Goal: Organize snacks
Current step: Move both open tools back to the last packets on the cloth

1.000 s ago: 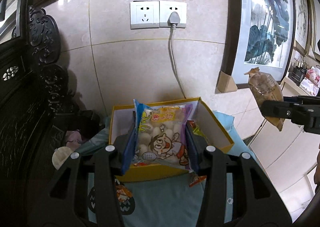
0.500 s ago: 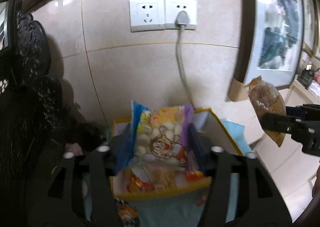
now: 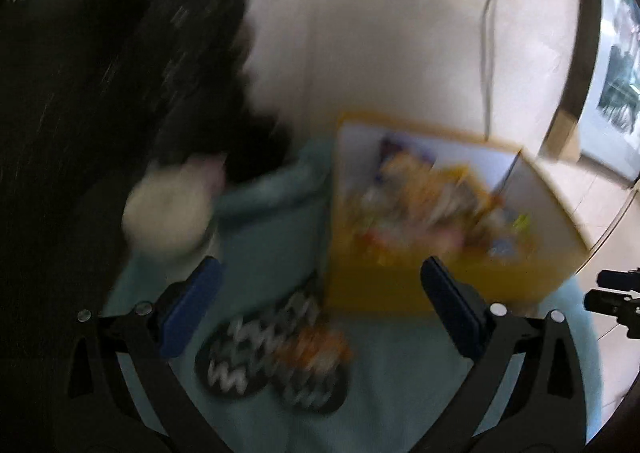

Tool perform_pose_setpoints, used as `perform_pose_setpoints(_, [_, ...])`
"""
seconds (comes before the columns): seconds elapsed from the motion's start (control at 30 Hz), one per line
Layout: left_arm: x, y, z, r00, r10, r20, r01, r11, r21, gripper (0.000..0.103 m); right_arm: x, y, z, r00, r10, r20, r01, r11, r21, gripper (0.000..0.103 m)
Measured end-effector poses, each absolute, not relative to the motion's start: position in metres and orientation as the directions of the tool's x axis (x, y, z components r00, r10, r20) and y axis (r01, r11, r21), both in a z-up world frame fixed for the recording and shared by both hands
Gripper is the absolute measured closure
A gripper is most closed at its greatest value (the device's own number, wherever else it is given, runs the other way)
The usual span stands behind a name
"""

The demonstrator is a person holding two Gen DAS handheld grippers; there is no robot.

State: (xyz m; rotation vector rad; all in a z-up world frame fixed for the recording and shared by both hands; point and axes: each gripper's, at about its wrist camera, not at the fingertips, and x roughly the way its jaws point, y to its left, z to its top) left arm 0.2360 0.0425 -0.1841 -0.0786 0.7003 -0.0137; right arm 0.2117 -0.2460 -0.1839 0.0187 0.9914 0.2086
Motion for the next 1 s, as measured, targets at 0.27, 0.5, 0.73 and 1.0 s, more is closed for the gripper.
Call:
perform_pose_setpoints(0.27, [0.241, 0.044, -0.245, 0.678, -0.004, -0.735, 0.026, 0.999, 0.019, 0.002, 0.227, -0.235, -0.236, 0.455, 0.145, -0.878, -0.125, 0.987, 0.098, 0.036])
perform_pose_setpoints(0.5, [0.274, 0.02, -0.263, 0.658, 0.016, -0.753, 0.087, 0.991, 0.098, 0.002, 0.256, -0.218, -0.258, 0.469, 0.122, -0.875, -0.104, 0.991, 0.083, 0.036])
perform_pose_setpoints(0.73, [0.266, 0.012, -0.287, 0.605, -0.011, -0.796, 0.13, 0.988, 0.085, 0.024, 0.253, -0.198, -0.277, 0.457, 0.089, -0.885, -0.19, 0.982, 0.0, 0.041])
perform_pose_setpoints(1.0, [0.213, -0.011, -0.261, 0.614, -0.125, -0.78, 0.262, 0.964, 0.052, 0.066, 0.232, -0.203, -0.263, 0.406, 0.179, -0.896, -0.196, 0.975, 0.106, 0.074])
